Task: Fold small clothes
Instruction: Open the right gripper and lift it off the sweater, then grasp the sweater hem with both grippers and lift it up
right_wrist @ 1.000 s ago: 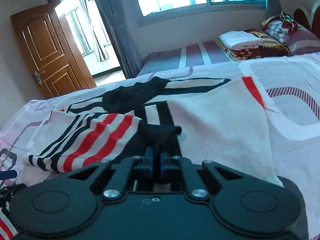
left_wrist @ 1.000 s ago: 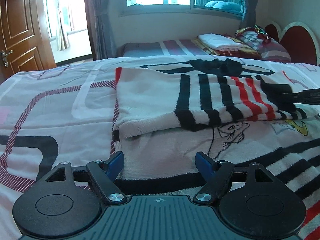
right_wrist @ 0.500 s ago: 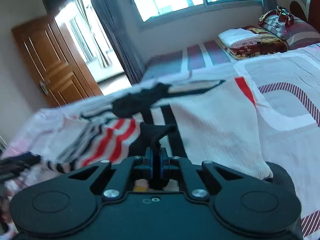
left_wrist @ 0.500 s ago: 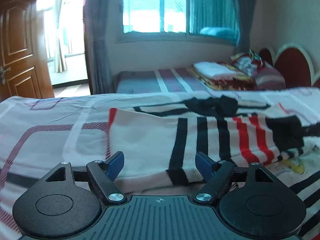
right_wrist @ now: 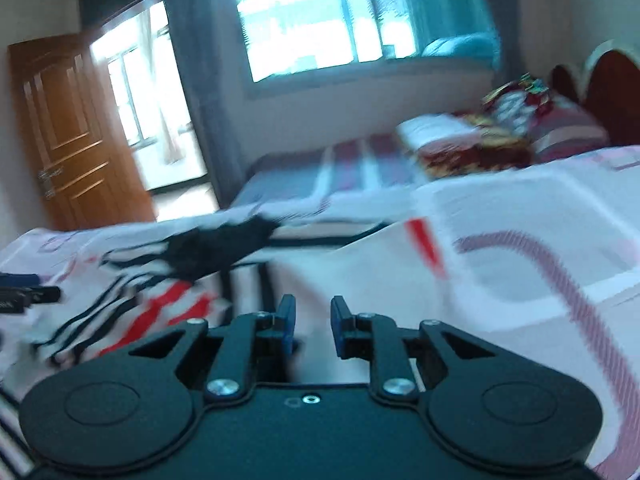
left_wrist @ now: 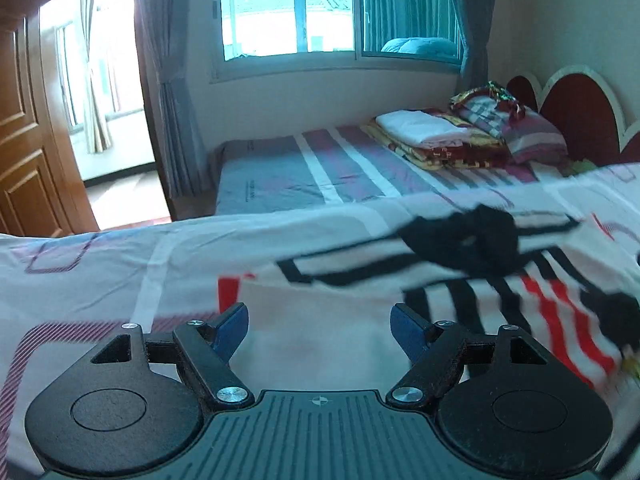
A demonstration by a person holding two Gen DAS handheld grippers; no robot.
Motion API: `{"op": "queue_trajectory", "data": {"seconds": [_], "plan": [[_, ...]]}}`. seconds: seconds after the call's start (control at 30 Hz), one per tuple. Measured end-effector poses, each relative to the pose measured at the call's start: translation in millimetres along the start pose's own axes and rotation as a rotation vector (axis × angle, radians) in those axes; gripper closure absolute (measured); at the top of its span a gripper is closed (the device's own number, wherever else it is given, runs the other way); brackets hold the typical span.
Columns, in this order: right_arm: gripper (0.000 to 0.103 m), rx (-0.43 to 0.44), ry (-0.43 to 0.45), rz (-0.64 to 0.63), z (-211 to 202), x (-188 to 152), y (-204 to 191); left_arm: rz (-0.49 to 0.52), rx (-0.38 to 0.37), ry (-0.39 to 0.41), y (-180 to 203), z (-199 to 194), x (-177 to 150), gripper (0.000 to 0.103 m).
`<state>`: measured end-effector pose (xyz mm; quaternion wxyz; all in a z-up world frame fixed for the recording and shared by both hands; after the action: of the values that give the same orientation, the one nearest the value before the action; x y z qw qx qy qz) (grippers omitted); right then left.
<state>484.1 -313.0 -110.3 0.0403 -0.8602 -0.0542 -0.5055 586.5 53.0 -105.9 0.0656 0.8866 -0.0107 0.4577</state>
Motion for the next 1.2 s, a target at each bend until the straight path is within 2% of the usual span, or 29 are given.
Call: {"op": "queue_trajectory", "data": {"seconds": [0.1, 0.23, 0.43, 0.5, 0.6, 0.8, 0.87, 0.9, 0.97, 1.0, 1.07, 1.2], "plan": [[0.083, -0.039, 0.010, 0.016, 7, 0, 21, -0.027, -0.014, -0.030, -4, 26, 9, 0.025], [0.085, -0.062, -0.009, 0.023, 29, 8, 45, -0.032, 0.017, -0.072, -4, 53, 3, 0.025], [0.087, -0.044, -0.029, -0.039, 67, 26, 57, -0.021, 0.032, -0.104, -2, 77, -7, 0.025], [0.087, -0.065, -0.065, -0.079, 82, 25, 59, -0.041, 0.035, -0.111, -4, 83, -8, 0.007], [0.090, -0.090, -0.126, -0.118, 101, 17, 61, -0.042, 0.042, -0.123, -3, 88, -12, 0.004], [0.093, -0.112, -0.142, -0.105, 108, 14, 63, -0.038, 0.067, -0.138, -2, 90, -11, 0.001], [0.090, -0.115, -0.160, -0.129, 103, 16, 58, -0.005, 0.104, -0.108, 2, 77, -7, 0.000], [0.087, -0.107, -0.162, -0.123, 96, 18, 57, 0.017, 0.108, -0.067, 4, 61, -5, 0.000], [0.076, -0.066, -0.126, -0.073, 70, 20, 59, -0.001, 0.077, -0.014, 1, 27, -7, 0.000], [0.076, -0.052, -0.112, -0.048, 52, 16, 61, -0.035, 0.059, -0.001, -3, 5, -14, 0.000], [0.075, -0.019, -0.095, -0.021, 11, -1, 63, -0.107, 0.030, 0.005, -14, -35, -34, 0.000], [0.075, 0.048, -0.148, 0.032, -67, -53, 60, -0.188, -0.007, -0.042, -28, -112, -97, 0.001]]}}
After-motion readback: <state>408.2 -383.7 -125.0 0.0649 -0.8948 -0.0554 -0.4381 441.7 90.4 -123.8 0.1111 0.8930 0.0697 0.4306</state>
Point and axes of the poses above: each gripper's, at about its wrist camera, not at the fingertips, and z roughly the way its jaws point, y to its right, x to its top, the point moved 8 cm from there along z, roughly the way its jaws point, and after that the axes turned 10 degrees about -z, right-handed, at the moved point
